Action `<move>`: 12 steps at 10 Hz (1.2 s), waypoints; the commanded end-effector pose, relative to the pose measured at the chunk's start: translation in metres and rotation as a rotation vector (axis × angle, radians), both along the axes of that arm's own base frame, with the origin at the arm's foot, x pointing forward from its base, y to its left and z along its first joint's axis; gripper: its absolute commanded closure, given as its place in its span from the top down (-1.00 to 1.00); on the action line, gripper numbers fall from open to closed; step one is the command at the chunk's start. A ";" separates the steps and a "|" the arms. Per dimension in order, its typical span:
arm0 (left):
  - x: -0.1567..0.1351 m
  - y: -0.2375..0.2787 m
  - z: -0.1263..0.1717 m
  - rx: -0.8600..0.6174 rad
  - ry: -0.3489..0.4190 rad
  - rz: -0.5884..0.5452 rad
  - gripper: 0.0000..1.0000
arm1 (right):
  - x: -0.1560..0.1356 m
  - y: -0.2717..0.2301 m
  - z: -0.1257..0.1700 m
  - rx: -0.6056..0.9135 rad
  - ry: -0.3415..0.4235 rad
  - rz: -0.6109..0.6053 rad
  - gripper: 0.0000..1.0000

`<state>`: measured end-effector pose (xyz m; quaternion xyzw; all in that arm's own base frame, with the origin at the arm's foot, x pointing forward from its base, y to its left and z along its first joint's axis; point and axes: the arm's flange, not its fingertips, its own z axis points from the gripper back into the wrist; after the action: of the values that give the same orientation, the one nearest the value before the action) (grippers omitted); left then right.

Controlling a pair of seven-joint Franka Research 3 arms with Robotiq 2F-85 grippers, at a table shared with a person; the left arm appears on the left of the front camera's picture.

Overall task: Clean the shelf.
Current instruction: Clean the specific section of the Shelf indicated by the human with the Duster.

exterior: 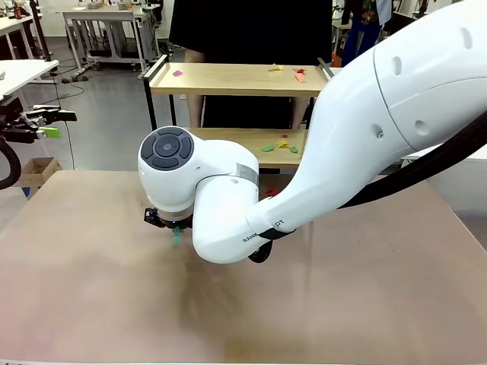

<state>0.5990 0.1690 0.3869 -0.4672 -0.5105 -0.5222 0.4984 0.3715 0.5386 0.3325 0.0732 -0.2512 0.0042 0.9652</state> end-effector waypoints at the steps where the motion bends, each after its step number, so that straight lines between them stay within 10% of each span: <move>1: -0.001 0.000 0.002 0.003 -0.010 -0.003 1.00 | -0.001 -0.001 0.001 -0.010 -0.007 0.000 -0.74; 12: -0.001 0.000 0.002 0.003 -0.010 -0.003 1.00 | 0.005 -0.162 0.022 0.002 0.080 -0.159 -0.74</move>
<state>0.5990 0.1691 0.3869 -0.4672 -0.5105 -0.5222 0.4985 0.3808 0.3960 0.3428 0.0543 -0.2308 -0.0785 0.9683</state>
